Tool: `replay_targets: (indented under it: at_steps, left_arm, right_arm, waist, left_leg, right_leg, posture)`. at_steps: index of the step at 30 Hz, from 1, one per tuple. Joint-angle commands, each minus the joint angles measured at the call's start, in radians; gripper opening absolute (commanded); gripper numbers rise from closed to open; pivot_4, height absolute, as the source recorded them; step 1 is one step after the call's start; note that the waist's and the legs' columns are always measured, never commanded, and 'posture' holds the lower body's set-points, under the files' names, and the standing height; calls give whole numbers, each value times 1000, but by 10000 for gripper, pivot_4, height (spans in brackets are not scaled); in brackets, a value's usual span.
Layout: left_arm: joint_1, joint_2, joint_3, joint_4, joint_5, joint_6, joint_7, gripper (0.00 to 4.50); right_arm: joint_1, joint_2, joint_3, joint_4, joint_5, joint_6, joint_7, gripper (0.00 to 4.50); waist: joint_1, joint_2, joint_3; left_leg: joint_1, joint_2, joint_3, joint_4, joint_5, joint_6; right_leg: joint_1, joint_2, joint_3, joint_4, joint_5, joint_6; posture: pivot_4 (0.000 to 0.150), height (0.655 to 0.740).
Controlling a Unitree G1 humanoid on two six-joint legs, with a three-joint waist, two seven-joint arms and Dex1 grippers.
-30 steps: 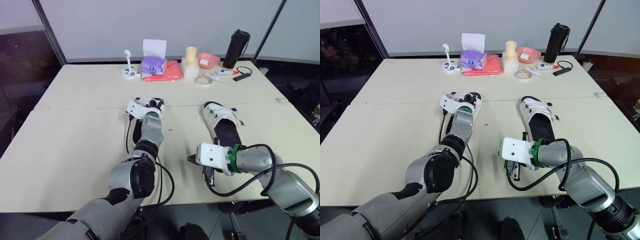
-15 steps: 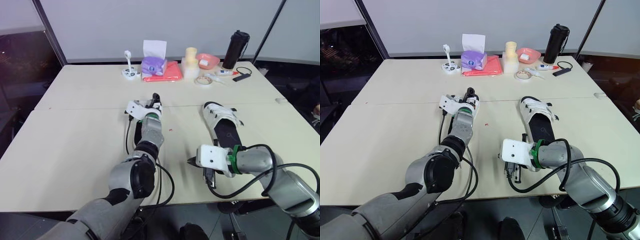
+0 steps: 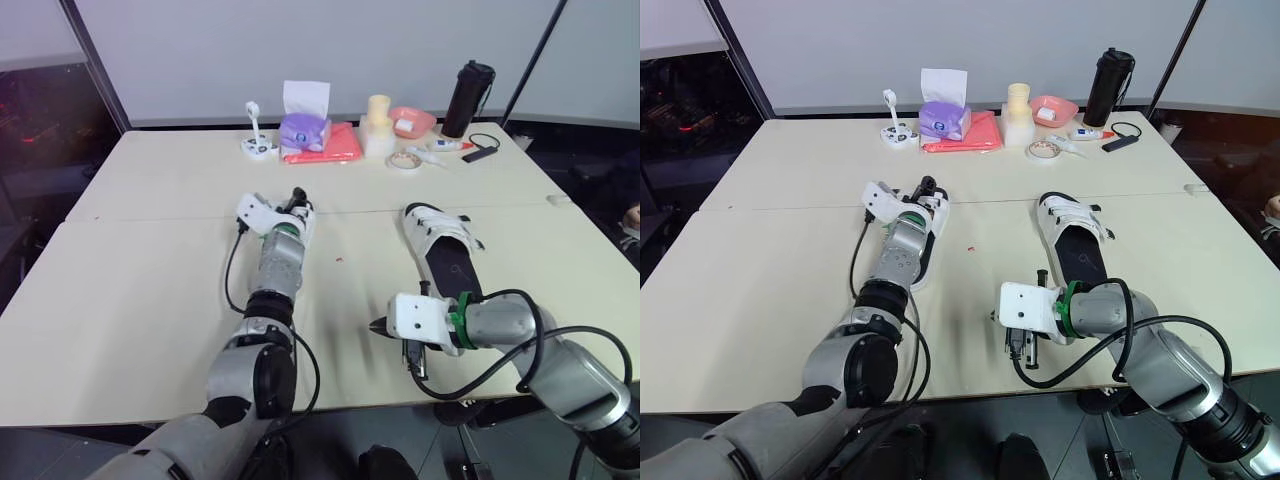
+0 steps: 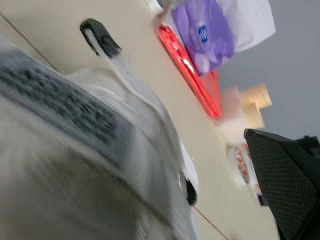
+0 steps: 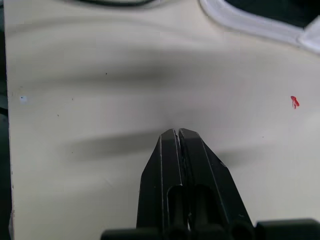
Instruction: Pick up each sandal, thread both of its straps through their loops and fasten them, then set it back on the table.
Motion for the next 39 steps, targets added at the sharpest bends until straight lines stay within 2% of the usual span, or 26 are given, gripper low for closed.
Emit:
replay_targets:
  at_steps: [1, 7, 13, 16, 24, 29, 35, 39]
  left_arm:
    - [122, -116, -79, -225, -32, 165, 63, 44701]
    - [247, -78, -141, -435, -110, 376, 112, 44701]
    - [263, -90, -123, -411, -173, 363, 67, 44701]
    - [263, -69, -147, -420, -199, 420, 42, 44701]
    - [290, 63, -173, -526, -278, 748, -29, 44701]
    - [325, 106, -177, -639, -328, 912, -40, 44701]
    - [331, 183, -209, -705, -324, 994, -137, 44701]
    - [342, 274, -258, -745, -319, 1037, -259, 44701]
  right_arm:
    - [-30, 13, 3, 8, 1, -32, 7, 0]
    - [-57, 21, 11, 52, -1, -69, 21, 0]
    - [-77, 30, 16, 81, -7, -90, 27, 0]
    - [-82, 25, 11, 78, -6, -88, 29, 0]
    - [-82, 21, 6, 81, -11, -91, 30, 0]
    - [-89, 21, 5, 93, -11, -103, 32, 0]
    - [-107, 34, 12, 118, -16, -121, 35, 0]
    - [-114, 39, 14, 133, -21, -136, 37, 0]
  waist:
    - [2, 0, 0]
    - [5, 1, 0]
    - [4, 1, 0]
    - [5, 1, 0]
    - [7, 1, -1]
    - [6, 2, -1]
    - [5, 2, -1]
    - [3, 2, -1]
  left_leg:
    - [0, 0, 0, 0, 0, 0]
    - [0, 0, 0, 1, 0, 0]
    - [0, 0, -1, 2, 0, 0]
    - [0, 0, -1, 2, 0, 0]
    - [0, 0, -1, 2, 0, 0]
    - [0, 0, -2, 2, 0, 0]
    - [0, 0, -1, 2, 0, 0]
    - [0, 0, -1, 2, 0, 0]
  right_leg:
    - [0, 0, 0, 0, 0, 0]
    - [1, 0, 0, 0, 0, 0]
    - [1, 1, 0, 0, 0, 0]
    - [1, 1, 0, 0, 0, 0]
    - [2, 1, 0, 0, 0, 0]
    - [2, 1, 0, 0, 0, 0]
    - [2, 1, 0, 0, 0, -1]
    - [2, 1, 1, 0, 0, -1]
  posture:
    - [1500, 7344]
    - [1500, 7344]
    - [1500, 7344]
    - [1500, 7344]
    - [1500, 7344]
    - [1500, 7344]
    - [1500, 7344]
    - [1500, 7344]
